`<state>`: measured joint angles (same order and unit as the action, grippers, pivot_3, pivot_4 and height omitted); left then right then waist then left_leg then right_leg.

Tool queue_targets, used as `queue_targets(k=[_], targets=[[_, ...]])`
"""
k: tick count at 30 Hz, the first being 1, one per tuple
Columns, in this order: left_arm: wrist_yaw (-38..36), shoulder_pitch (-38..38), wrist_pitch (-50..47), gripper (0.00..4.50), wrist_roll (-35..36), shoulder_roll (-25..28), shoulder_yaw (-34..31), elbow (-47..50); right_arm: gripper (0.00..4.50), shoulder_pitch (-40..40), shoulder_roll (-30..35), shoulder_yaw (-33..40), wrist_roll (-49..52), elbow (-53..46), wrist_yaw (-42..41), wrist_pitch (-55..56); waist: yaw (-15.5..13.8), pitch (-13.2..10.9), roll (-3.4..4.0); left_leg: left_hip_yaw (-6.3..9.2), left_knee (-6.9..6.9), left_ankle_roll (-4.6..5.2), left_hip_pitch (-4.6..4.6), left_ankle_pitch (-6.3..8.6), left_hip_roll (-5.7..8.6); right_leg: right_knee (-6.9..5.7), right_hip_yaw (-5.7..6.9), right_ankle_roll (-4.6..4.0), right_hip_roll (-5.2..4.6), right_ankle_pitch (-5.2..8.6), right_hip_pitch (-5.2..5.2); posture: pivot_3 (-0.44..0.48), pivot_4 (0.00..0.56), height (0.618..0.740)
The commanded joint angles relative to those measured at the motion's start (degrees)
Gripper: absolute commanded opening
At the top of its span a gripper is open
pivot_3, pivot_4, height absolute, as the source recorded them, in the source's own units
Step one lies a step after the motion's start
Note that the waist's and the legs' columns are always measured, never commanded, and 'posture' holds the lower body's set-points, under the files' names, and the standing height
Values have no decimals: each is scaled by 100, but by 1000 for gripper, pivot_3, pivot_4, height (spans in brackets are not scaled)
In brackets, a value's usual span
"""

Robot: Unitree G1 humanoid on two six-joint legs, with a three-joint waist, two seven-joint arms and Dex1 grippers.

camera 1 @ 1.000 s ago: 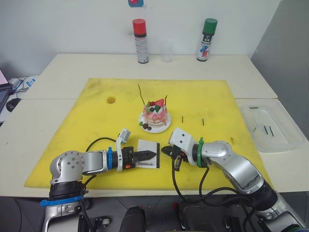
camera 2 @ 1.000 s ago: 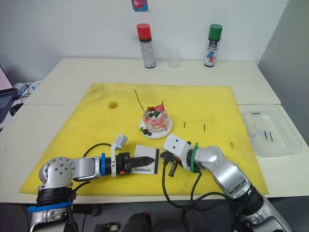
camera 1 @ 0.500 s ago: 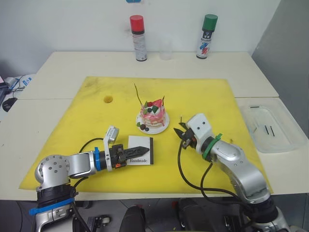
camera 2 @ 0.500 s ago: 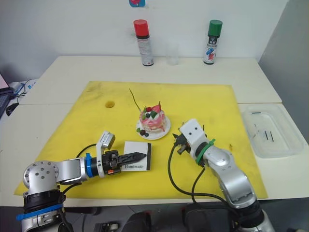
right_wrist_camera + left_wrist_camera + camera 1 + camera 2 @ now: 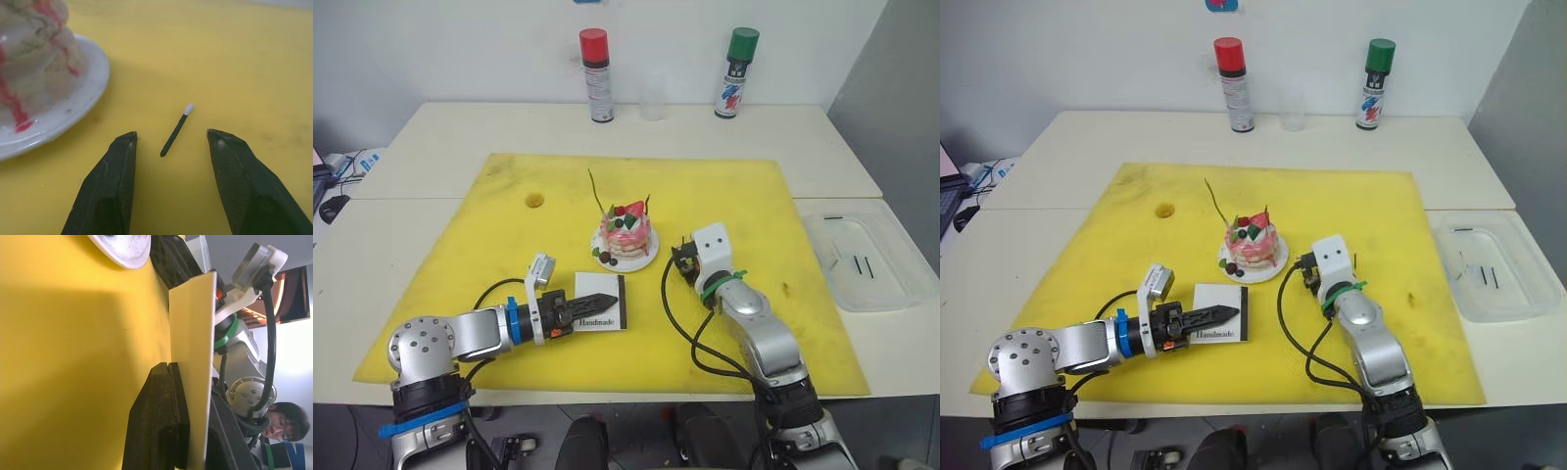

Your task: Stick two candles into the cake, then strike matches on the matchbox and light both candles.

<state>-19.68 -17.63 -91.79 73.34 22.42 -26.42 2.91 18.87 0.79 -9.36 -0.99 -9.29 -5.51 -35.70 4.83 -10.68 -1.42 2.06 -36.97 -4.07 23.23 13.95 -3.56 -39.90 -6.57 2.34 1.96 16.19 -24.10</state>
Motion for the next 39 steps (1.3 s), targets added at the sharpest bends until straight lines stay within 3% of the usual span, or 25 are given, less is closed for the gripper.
queue_targets(k=[1,7,13,18,23,27,32,39], targets=[[98,103,56,0,264,-42,-71,208,1967,93,-88,123,59,49,64,-99,0,0,-1,0,-1,0,0,0,0,0,0,1,0,0,1,0,150,704],[268,161,164,0,452,-25,5,206,60,145,-342,169,135,-68,167,-352,2,1,-2,4,-2,0,-1,0,0,0,3,2,0,-1,1,0,150,704],[378,157,252,0,564,-8,57,147,22,171,-639,493,431,-644,248,-930,-3,1,-1,7,-2,0,4,0,1,1,4,2,0,-1,0,0,150,704],[459,203,326,0,713,33,118,135,22,249,-446,711,852,-1967,55,-2120,-10,1,-1,19,-1,0,19,0,1,3,16,-1,0,0,-9,0,150,704],[474,207,382,0,865,130,214,110,22,-285,923,122,1400,-3577,-853,-3045,-21,1,0,38,2,0,32,0,0,25,42,-5,-4,3,-6,0,150,704],[413,174,387,0,1010,277,358,98,22,-1328,2256,-169,1697,-4151,-1855,-2186,-31,1,0,69,3,-1,56,0,-1,50,72,-7,-6,4,-5,0,150,704],[333,177,435,0,1074,464,500,47,22,-1840,3041,-395,1545,-3610,-2632,-772,-5,0,0,73,-1,0,55,-1,-1,54,77,-5,-7,2,-2,0,150,704],[240,167,568,0,1094,605,644,6,22,-1629,3027,-604,1277,-2649,-2721,-14,-24,0,-2,82,-4,-4,56,-6,3,50,83,0,-7,-2,2,0,150,704]])
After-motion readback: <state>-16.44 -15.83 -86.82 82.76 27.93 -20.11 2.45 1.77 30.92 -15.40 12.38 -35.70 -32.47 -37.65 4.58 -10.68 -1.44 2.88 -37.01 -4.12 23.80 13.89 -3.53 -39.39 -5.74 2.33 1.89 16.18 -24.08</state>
